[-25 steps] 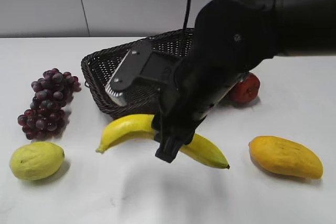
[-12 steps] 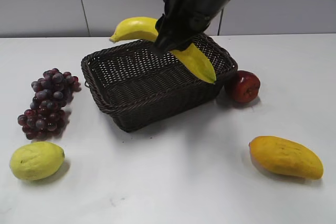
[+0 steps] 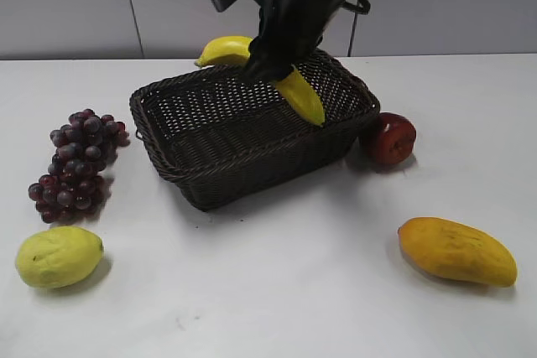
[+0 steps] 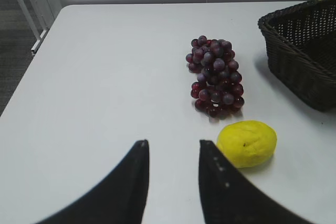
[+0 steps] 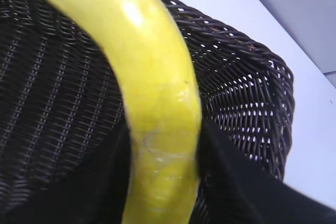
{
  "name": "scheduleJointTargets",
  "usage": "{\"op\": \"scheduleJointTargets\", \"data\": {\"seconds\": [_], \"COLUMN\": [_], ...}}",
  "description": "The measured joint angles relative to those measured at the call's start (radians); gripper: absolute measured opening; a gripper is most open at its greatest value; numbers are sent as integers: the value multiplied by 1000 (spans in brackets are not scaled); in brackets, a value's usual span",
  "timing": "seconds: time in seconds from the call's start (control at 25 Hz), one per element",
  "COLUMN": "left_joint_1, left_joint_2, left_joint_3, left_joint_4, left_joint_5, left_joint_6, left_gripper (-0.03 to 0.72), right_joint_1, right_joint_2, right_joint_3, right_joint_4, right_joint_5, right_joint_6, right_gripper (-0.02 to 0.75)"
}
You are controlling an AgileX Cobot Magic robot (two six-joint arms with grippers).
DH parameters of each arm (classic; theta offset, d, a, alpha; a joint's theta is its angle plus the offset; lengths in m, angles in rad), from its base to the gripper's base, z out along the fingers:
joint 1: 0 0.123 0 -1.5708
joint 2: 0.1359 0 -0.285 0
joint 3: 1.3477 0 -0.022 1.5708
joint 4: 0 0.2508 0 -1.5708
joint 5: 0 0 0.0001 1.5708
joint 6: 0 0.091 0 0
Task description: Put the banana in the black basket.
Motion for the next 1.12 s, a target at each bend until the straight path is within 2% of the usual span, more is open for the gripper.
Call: {"op": "scheduleJointTargets", "data": {"seconds": [0.2, 0.28, 0.4, 0.48, 0.76, 1.12], "left_joint_1": [0, 0, 0, 0, 0, 0], "left_joint_2": [0, 0, 0, 0, 0, 0], "left_joint_3": [0, 0, 0, 0, 0, 0], "left_joint_4": [0, 0, 0, 0, 0, 0], "left_joint_5": [0, 0, 0, 0, 0, 0], "left_joint_6": [0, 0, 0, 0, 0, 0], "left_gripper": [235, 235, 235, 235, 235, 235], "right_joint_1": [0, 0, 0, 0, 0, -22], "right_joint_2": [61, 69, 71, 71, 26, -115], "right_joint_3": [-19, -19, -19, -19, -19, -22], "right_joint_4": [15, 45, 66, 68, 73, 82], "right_joint_5": [-22, -17, -6, 6, 100, 348], "right_joint_6": [-1, -4, -6, -8, -4, 74], "right_gripper": [332, 398, 571, 627, 645, 645]}}
